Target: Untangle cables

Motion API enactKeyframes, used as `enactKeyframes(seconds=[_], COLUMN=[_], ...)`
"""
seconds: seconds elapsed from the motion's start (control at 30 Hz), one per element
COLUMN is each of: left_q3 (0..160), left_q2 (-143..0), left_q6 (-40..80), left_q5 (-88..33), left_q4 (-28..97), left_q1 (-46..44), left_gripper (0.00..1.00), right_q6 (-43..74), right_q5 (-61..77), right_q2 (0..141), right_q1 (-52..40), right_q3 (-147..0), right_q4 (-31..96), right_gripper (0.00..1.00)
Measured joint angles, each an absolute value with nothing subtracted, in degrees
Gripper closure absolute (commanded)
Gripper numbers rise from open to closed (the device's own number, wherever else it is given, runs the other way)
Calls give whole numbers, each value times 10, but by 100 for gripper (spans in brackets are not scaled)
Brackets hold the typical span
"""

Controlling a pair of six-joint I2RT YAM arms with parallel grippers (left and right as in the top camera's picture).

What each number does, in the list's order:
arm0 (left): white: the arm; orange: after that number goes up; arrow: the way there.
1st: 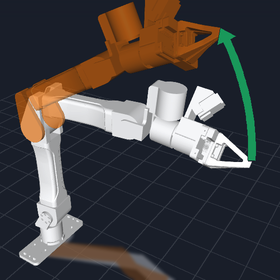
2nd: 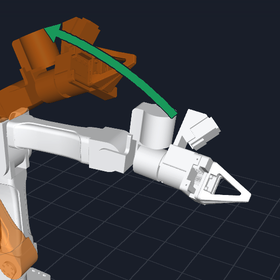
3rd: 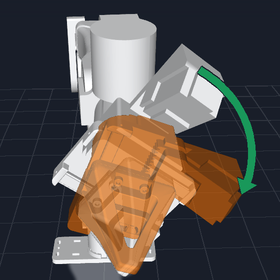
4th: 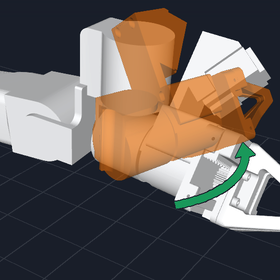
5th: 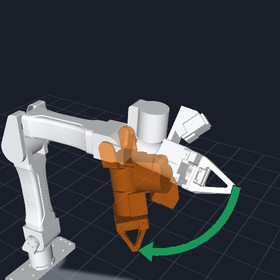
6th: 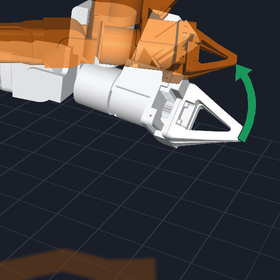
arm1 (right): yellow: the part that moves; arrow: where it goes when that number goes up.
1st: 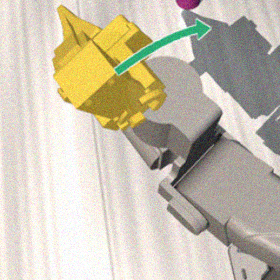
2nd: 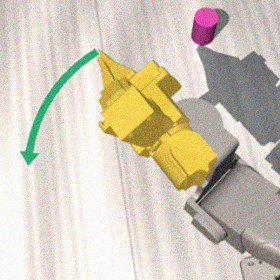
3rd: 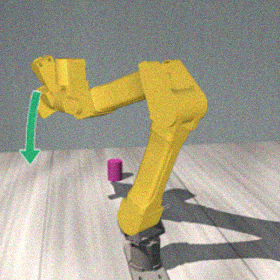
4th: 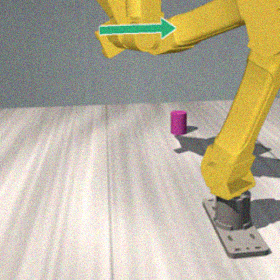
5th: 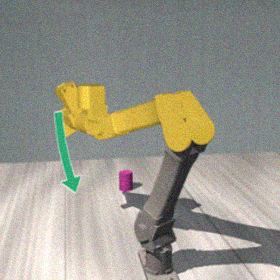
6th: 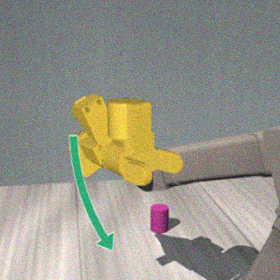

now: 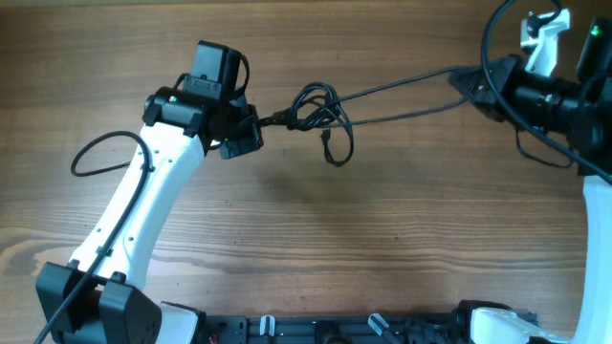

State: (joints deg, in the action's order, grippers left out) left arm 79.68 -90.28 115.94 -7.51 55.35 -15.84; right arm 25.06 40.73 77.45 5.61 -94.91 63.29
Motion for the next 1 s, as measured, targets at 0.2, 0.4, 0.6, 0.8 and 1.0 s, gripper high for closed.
enactKeyframes(seconds=[0.2,0.4,0.6,0.8,1.0], left_q3=[794,791,760,760,759], left_q2=[-905,-907,-930,-960,-1042], left_q6=[831,548,393,145,-58], left_q5=[-35,-28,-54,-137,-126], left_q4=[542,565,523,416,381], left_q1=[-163,-222,-232,-266,-389], left_gripper=[75,65,63,51,53], right_q6=[209,209,217,197,148], right_q5=[353,280,265,291,315], right_q2=[829,948,1002,1003,1003], right_q1=[-85,-207,-168,-57,37], right_q3=[-951,-951,-950,-951,-951], right_q4=[672,644,551,572,650], right_gripper=[96,96,73,17,18])
